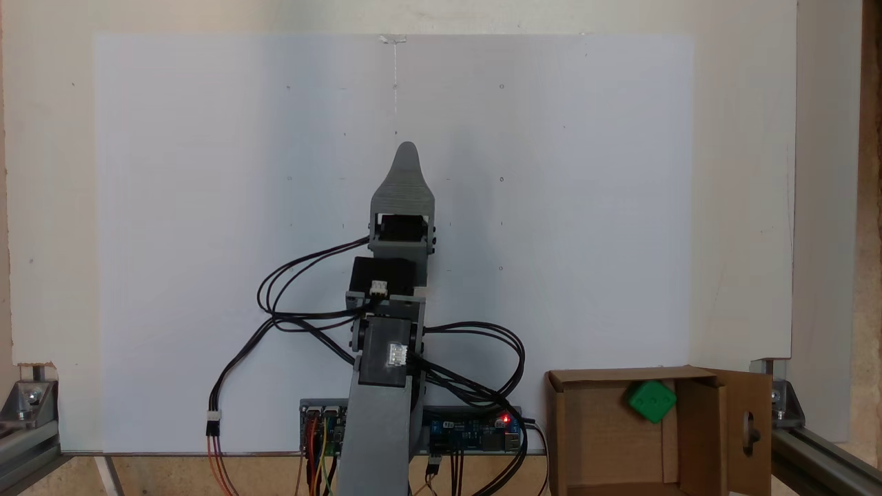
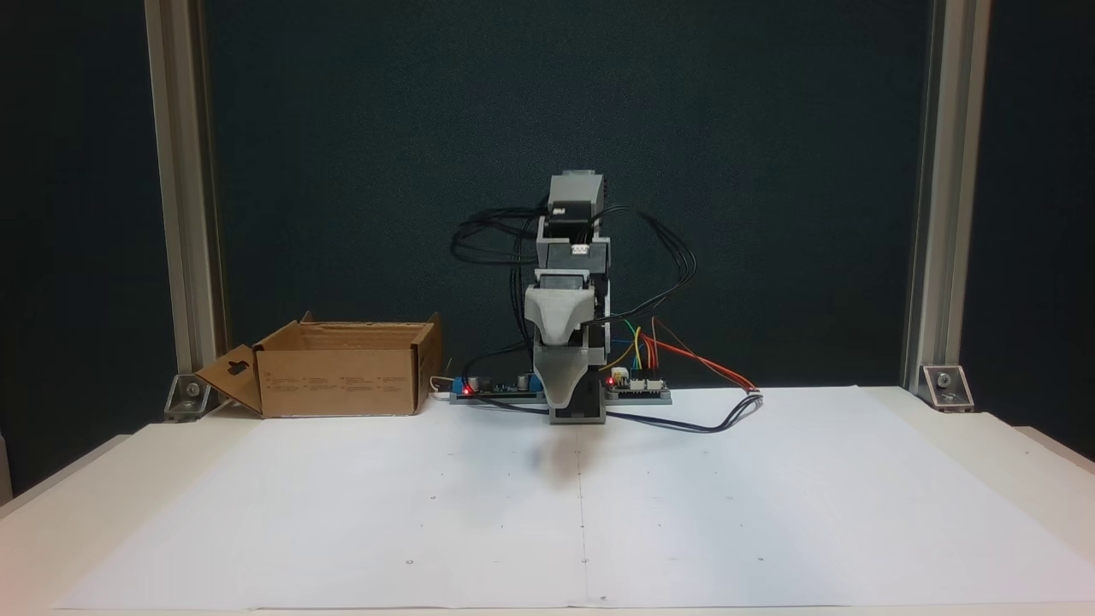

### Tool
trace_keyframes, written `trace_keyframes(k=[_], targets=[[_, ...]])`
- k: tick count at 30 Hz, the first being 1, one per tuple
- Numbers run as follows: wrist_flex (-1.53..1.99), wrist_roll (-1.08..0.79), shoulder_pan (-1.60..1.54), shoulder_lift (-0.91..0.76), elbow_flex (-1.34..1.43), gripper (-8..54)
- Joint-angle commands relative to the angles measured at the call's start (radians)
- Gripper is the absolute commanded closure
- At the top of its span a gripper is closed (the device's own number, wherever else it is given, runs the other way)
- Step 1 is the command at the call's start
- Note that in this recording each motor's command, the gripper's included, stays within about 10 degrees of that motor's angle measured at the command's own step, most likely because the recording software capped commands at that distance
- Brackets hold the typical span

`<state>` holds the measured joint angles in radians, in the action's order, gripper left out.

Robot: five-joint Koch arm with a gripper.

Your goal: Grasp a green dice and put it in the bin.

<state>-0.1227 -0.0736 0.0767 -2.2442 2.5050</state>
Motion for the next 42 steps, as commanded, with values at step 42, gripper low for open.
trace_keyframes(k=[42], targets=[[-1.206, 0.018, -0.032, -0.126, 0.439, 2.3]])
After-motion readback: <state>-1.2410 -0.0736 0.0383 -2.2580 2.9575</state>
